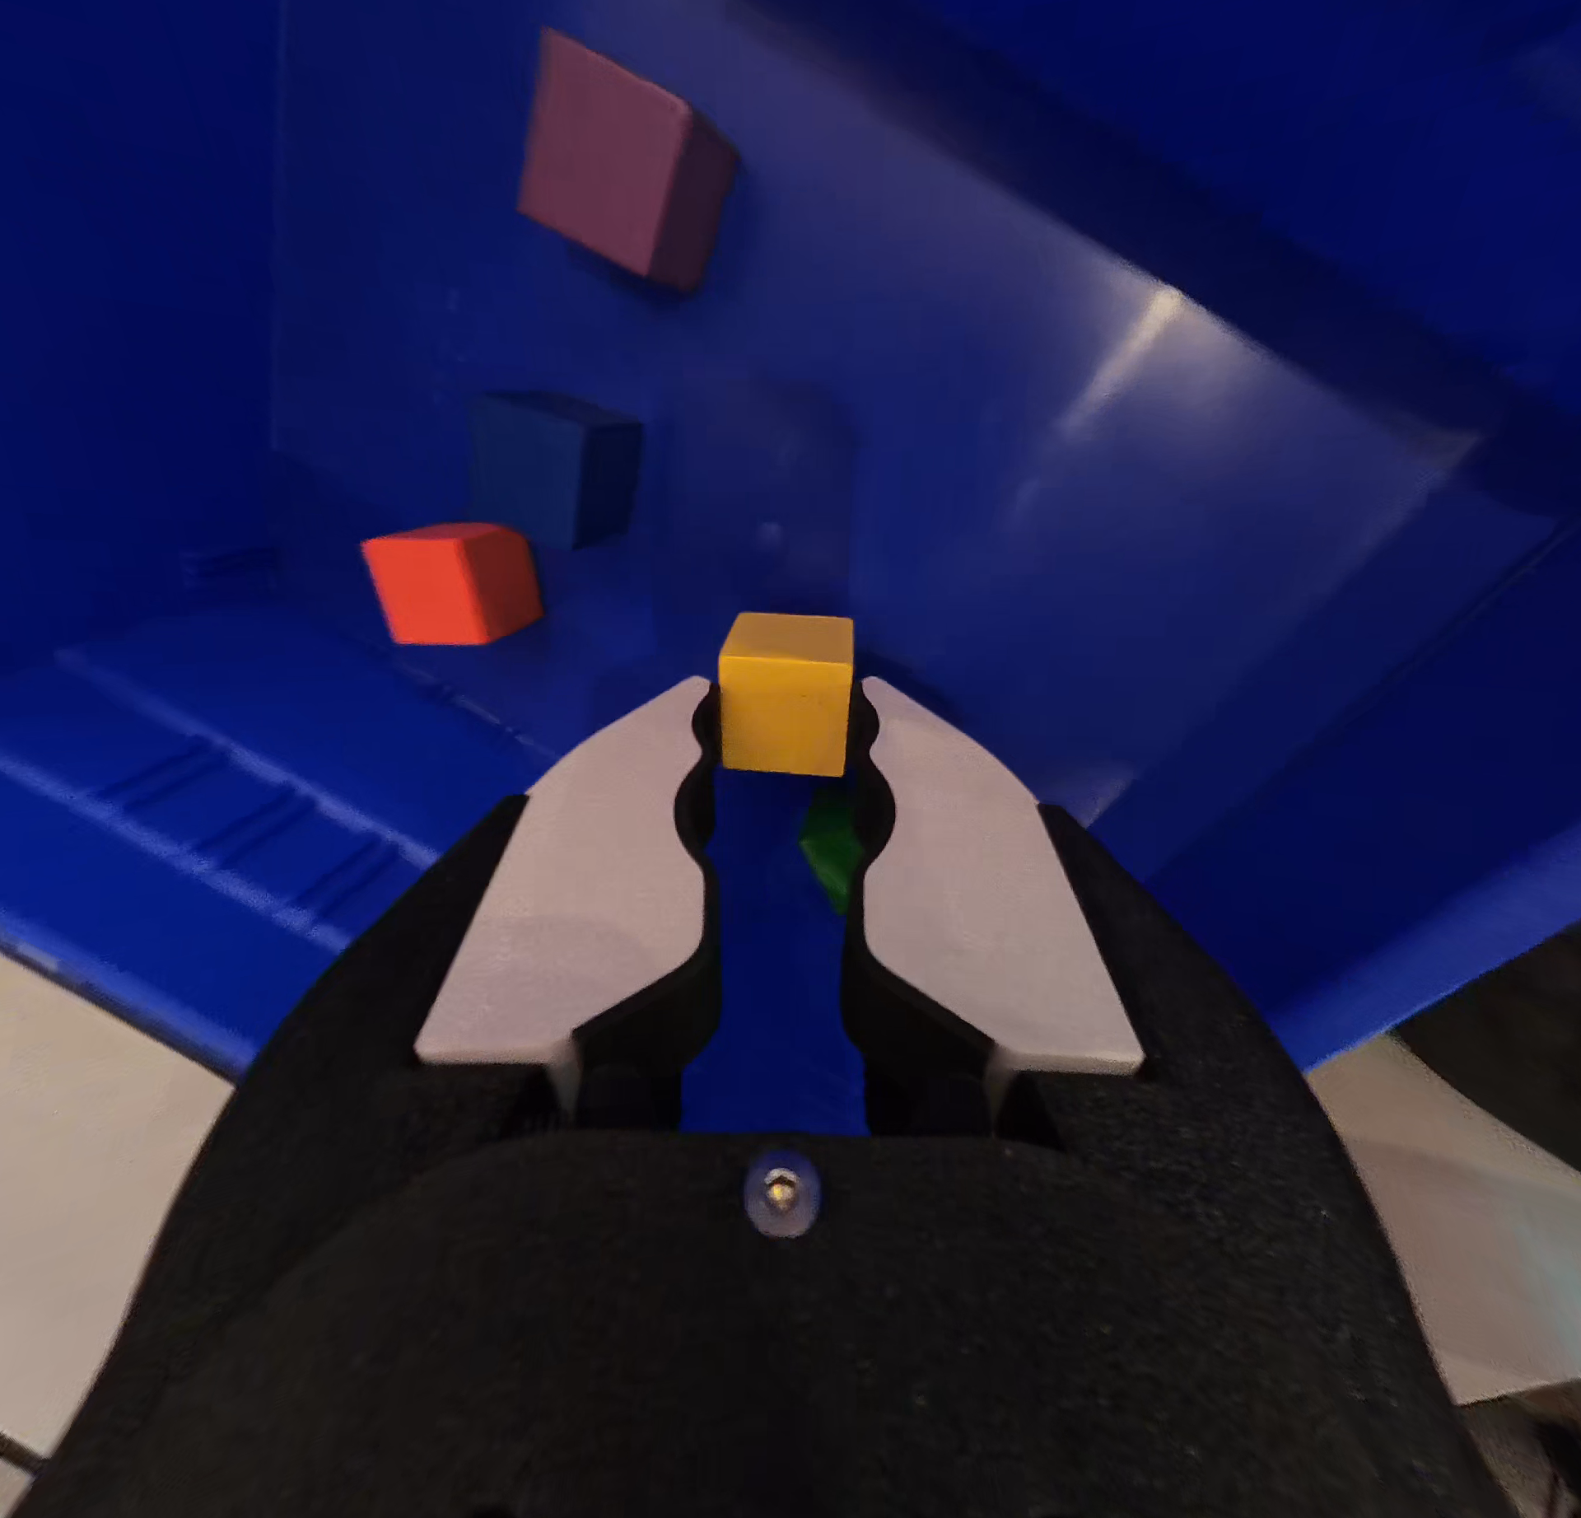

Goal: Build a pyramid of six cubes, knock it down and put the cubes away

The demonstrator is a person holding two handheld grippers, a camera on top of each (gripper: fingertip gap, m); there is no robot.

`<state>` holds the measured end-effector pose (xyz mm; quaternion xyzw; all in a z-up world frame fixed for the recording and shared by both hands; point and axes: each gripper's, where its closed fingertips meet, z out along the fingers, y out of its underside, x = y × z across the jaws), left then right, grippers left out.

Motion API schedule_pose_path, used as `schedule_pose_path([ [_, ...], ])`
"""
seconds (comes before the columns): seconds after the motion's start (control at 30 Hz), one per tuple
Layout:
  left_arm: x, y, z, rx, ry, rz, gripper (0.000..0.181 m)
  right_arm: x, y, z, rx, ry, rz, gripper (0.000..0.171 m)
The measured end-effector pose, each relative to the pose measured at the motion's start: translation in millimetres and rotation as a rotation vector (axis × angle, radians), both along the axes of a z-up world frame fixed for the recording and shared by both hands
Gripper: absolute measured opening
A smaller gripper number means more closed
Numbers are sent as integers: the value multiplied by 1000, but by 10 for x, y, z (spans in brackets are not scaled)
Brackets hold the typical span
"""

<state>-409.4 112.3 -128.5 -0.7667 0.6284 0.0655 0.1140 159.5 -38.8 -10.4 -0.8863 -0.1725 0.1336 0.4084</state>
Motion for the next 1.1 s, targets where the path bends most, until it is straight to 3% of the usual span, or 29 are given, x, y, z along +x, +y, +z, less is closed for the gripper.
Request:
schedule_pose_path([
  [0.1, 141, 118, 474, 121, -106, 2, 28, 3, 9, -20, -7, -4, -4, 44],
  [0.2, 586, 128, 1192, 267, -314, -45, 28, -13, 34, -31, -11, -6, -7, 43],
  [0.3, 1271, -188, 1788, 280, -513, -133, 28, -41, 49, -46, -19, -33, -1, 43],
  [0.37, 1799, -548, 1885, 213, -573, -242, 28, -69, 51, -34, -16, -46, 5, 43],
  [0.43, 2254, -888, 1698, 134, -529, -351, 28, -102, 48, -3, -6, -52, 11, 43],
  [0.53, 2770, -1288, 1123, 14, -390, -484, 28, -143, 26, 61, 14, -56, 20, 43],
  [0.63, 3101, -1480, 523, -57, -259, -539, 28, -155, -9, 130, 38, -59, 24, 43],
  [0.73, 3300, -1546, 134, -106, -175, -548, 28, -123, -39, 185, 58, -41, 19, 43],
  [0.83, 3427, -1525, -70, -133, -124, -523, 28, -69, -54, 206, 69, -17, 11, 43],
  [1.1, 3576, -1484, -176, -161, -89, -507, 28, 16, -73, 216, 78, 18, 4, 43],
])
